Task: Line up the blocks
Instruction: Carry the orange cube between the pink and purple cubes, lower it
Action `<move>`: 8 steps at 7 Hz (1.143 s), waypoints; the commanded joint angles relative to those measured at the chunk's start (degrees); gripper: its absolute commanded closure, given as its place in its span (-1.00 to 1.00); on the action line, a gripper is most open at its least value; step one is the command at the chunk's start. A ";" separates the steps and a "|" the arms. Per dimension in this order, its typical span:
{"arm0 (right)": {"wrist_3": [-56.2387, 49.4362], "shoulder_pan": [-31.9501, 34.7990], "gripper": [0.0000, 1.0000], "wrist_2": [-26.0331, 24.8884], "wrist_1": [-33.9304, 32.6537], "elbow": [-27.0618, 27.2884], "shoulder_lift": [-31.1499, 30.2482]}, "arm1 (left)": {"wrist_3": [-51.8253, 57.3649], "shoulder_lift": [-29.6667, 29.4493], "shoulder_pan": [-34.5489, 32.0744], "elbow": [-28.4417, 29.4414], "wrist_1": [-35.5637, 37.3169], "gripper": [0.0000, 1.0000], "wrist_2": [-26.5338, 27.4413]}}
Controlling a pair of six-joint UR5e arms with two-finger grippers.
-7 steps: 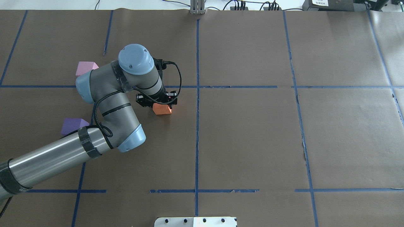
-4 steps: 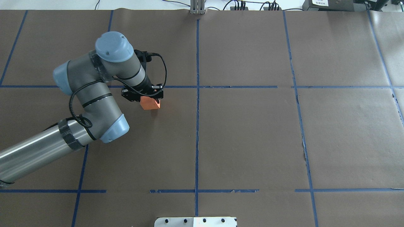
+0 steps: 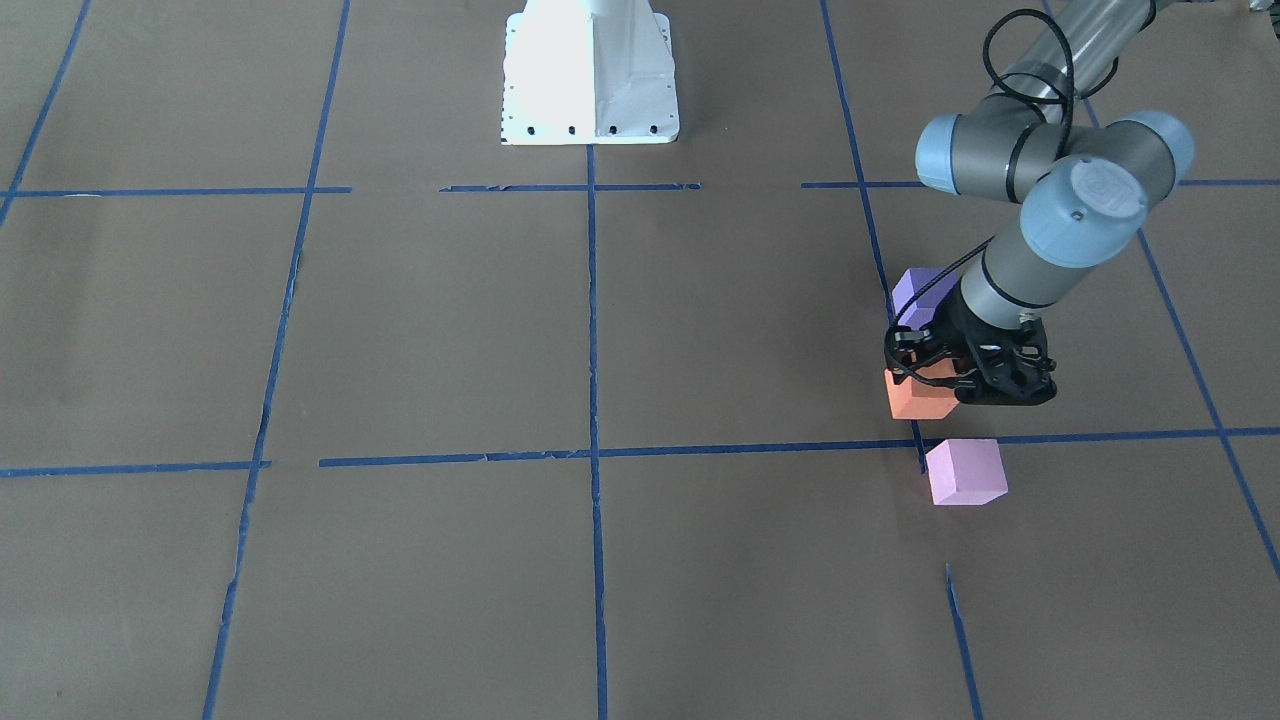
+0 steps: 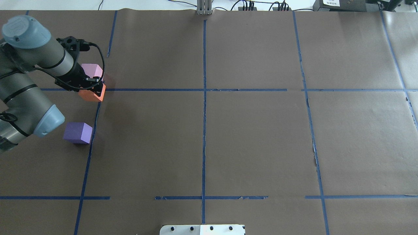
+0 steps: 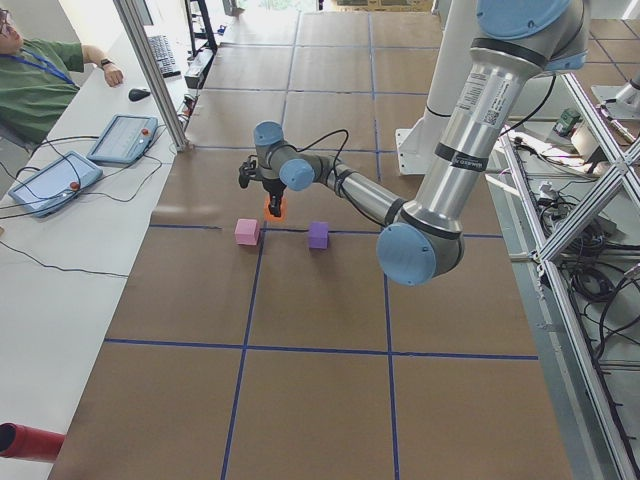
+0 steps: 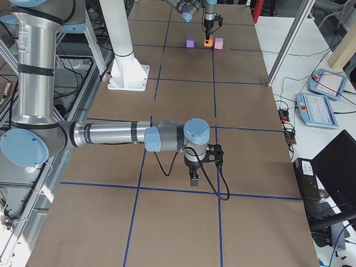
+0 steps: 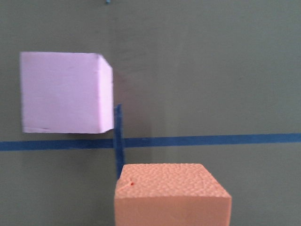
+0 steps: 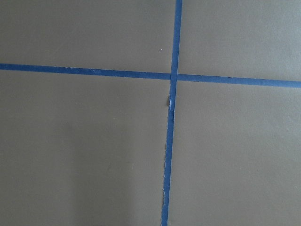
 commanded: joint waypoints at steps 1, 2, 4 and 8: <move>0.00 0.00 -1.00 0.00 0.00 0.00 0.00 | 3.26 2.56 -0.39 0.80 -0.48 0.88 -0.09; 0.00 0.00 -1.00 0.00 0.00 0.00 0.00 | 2.74 1.95 -0.12 1.85 -0.57 0.60 -0.18; 0.00 0.00 -1.00 0.00 0.00 0.00 0.00 | 2.38 1.77 1.02 3.09 -0.57 -0.99 -0.18; 0.00 0.00 -1.00 0.00 0.00 0.00 0.00 | 5.78 2.21 -5.70 -2.78 4.83 -1.00 -3.69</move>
